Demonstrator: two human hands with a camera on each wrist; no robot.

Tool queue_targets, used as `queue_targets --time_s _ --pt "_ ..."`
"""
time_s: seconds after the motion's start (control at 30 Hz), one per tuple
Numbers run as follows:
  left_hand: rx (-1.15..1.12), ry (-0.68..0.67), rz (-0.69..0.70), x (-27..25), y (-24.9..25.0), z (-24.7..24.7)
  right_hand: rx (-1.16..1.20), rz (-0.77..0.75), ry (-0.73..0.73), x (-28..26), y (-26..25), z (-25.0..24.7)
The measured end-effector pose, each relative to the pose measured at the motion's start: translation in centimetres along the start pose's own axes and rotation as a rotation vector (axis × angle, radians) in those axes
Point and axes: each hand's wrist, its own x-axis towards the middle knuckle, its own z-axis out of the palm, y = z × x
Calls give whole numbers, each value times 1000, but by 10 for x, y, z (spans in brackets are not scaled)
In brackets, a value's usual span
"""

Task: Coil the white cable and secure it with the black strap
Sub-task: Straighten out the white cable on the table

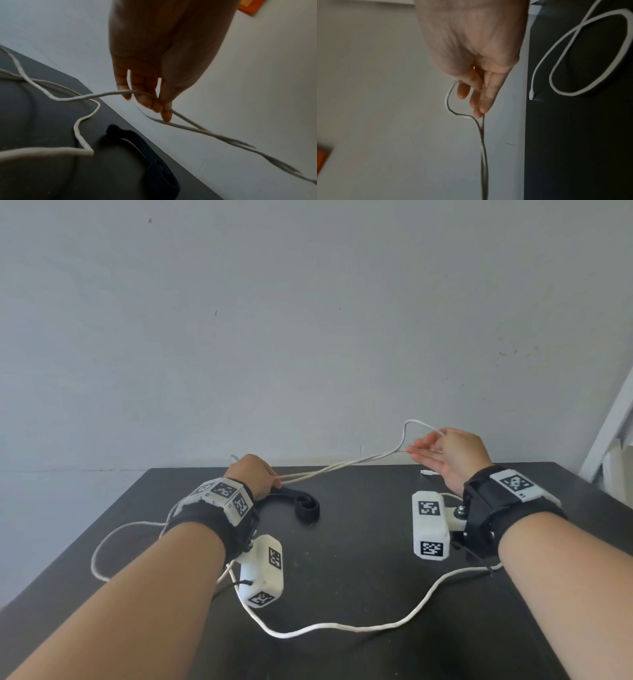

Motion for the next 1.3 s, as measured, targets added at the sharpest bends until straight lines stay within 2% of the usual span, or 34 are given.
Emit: queue_targets --time_s 0.07,0.17,0.23,0.37,0.53,0.7,0.8,0.87,0.93,1.03,1.17,1.3 --pt "62 -32 48 -4 10 1 -45 -23 -56 -1 -5 6" --pt "-59 14 179 -4 36 2 -209 -87 -221 -6 -8 17" --pt "-153 56 261 -4 57 5 -203 -107 -310 -10 -11 24" --pt "-400 -79 371 -8 94 17 -133 -92 -413 -20 -21 26" --pt "-582 -83 409 -6 114 18 -140 -54 -511 -20 -23 20" --pt "-533 -37 359 2 120 17 -127 -22 -560 -20 -25 20" --pt "-547 -116 367 5 121 18 -119 -10 -608 -23 -29 21" --pt "-569 -177 370 5 123 19 -111 -10 -579 -23 -32 23" --pt "-599 -138 375 4 124 20 -99 -10 -493 -19 -33 23" --pt "-673 -67 304 7 120 16 -184 -5 -313 -9 -27 14" --pt "-658 -210 233 6 106 5 -302 20 -115 5 -7 -1" --pt "-633 -346 201 -1 88 5 -359 103 -27 7 9 -8"
